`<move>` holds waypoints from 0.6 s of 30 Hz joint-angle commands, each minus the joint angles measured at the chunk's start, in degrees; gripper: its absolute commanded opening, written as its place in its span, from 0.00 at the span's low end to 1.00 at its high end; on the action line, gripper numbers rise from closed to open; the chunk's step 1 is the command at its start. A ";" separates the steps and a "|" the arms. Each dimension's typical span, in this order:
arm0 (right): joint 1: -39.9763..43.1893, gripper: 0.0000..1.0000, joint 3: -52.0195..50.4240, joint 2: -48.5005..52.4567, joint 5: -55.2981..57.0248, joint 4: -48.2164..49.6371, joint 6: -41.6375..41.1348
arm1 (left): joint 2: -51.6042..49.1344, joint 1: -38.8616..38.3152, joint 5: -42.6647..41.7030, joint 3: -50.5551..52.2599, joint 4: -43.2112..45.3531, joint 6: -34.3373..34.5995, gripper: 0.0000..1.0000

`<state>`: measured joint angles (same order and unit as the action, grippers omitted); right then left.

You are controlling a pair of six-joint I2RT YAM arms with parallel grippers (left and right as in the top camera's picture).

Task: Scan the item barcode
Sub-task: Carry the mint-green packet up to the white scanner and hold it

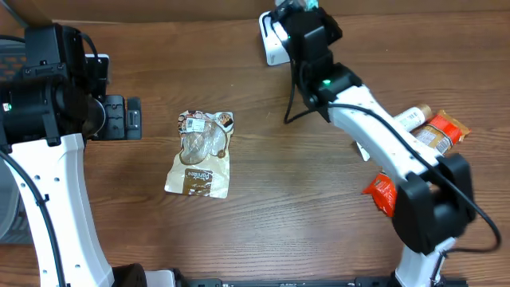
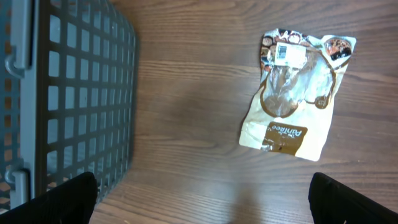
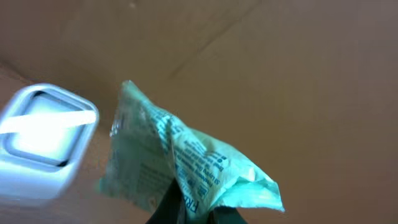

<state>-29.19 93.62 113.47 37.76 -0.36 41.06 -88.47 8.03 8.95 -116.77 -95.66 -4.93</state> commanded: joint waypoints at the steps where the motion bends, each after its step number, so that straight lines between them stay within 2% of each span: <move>1: 0.11 0.04 1.20 5.46 4.59 12.55 20.52 | -0.28 0.24 -0.22 -0.22 0.11 -1.09 1.00; 4: 0.11 0.04 1.20 9.94 3.23 20.76 28.72 | -0.28 0.24 -0.22 -0.22 0.13 -1.09 1.00; 8: 0.44 0.04 1.22 14.91 0.04 25.66 36.20 | -0.28 0.24 -0.22 -0.22 0.11 -1.09 1.00; 13: 1.09 0.04 1.25 17.62 -2.14 30.16 37.29 | -0.28 0.24 -0.22 -0.22 0.11 -1.09 0.99; 18: 1.36 0.04 1.25 17.73 -5.70 30.29 37.46 | -0.28 0.24 -0.22 -0.22 0.13 -1.09 1.00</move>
<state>-28.27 93.76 131.92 35.09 28.88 77.17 -88.47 8.03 8.97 -116.75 -95.61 -4.93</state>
